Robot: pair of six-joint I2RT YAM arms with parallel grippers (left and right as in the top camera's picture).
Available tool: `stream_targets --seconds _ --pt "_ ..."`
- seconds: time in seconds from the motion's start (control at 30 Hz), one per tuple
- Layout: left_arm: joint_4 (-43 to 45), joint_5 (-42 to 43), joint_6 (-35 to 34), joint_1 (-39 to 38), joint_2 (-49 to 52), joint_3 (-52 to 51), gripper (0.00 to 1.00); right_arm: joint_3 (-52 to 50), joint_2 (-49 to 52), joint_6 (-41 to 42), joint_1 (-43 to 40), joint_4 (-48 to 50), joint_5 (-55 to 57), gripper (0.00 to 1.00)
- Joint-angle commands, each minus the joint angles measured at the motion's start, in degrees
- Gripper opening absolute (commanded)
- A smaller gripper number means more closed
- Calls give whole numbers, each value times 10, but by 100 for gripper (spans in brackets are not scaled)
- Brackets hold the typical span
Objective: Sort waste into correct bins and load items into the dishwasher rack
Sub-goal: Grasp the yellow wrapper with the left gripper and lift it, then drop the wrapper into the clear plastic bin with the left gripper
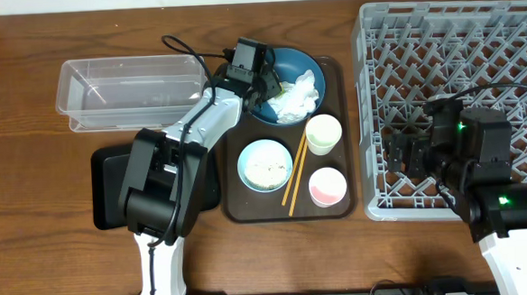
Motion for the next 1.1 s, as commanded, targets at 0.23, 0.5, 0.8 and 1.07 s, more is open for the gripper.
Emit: stream_targets --seconds 0.23,0.5,0.8,1.07 --pt "-14 -12 22 0 -10 9 6 8 -3 6 4 -4 -2 95" --pt "-91 -66 80 8 -132 9 6 8 -3 6 4 -4 -2 95" --pt "-188 -138 -32 93 -218 9 6 8 -3 6 4 -3 2 95" --pt "-268 -138 -214 189 -196 9 6 8 -3 6 4 -4 2 95"
